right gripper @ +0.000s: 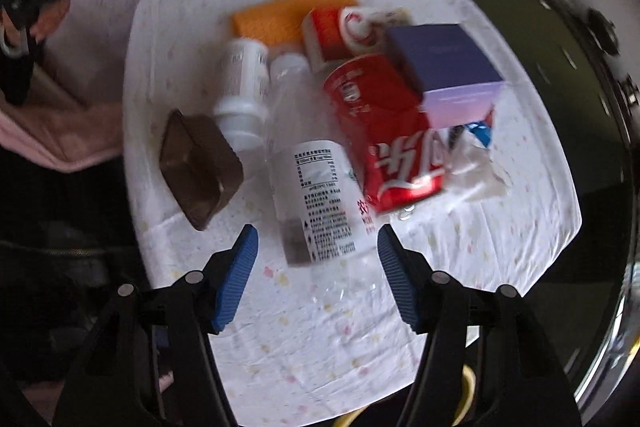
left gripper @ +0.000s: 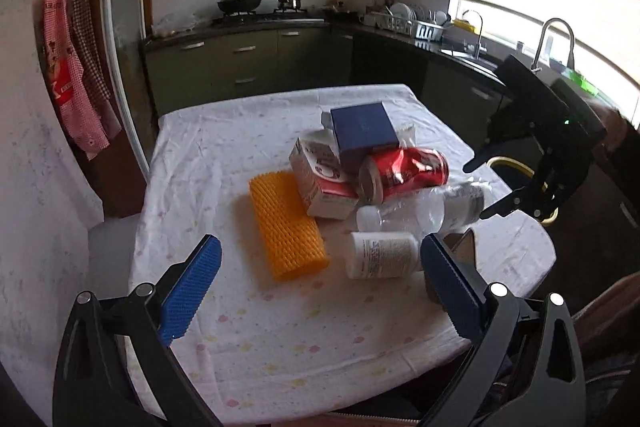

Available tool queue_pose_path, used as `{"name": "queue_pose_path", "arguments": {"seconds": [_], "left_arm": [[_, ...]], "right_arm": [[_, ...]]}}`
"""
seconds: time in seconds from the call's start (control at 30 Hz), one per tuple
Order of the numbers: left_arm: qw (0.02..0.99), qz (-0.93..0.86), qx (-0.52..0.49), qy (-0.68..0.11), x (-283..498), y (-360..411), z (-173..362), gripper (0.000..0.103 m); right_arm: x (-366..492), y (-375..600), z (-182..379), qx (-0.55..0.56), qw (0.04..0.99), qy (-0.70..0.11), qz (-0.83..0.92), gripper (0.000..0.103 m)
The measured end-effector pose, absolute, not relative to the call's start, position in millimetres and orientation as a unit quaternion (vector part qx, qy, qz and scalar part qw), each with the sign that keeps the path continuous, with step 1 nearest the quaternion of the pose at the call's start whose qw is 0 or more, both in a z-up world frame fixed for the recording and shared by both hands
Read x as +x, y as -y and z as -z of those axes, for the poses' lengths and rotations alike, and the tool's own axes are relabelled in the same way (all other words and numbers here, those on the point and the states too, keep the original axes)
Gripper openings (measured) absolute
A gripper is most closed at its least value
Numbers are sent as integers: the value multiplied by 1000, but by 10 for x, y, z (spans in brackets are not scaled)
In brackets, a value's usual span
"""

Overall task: Collect trash
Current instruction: 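Grasp the clear water bottle with the right gripper and lift, then carry the water bottle over the bin and release it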

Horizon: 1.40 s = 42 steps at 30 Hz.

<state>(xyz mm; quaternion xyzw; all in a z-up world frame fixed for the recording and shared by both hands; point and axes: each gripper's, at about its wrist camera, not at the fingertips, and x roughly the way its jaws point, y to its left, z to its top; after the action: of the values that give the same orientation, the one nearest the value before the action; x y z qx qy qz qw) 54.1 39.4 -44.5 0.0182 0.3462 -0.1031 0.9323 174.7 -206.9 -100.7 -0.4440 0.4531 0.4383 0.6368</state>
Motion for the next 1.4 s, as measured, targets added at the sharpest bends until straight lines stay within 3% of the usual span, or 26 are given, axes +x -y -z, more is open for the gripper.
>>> {"name": "queue_pose_path", "arguments": {"seconds": [0.7,1.07,1.4], "left_arm": [[921,118,-21,-370,666,-550,737,98],[920,124,-13,-373,679,-452,762,98],[920,128,-6,-371,673,-374,740,98]], "right_arm": [[1881,1903,1401,-484,608,-467,-422,56],[1584,2070,1148,-490,631,-438,-411,54],[1584,2344,748,-387,668,-453,-445,54]]}}
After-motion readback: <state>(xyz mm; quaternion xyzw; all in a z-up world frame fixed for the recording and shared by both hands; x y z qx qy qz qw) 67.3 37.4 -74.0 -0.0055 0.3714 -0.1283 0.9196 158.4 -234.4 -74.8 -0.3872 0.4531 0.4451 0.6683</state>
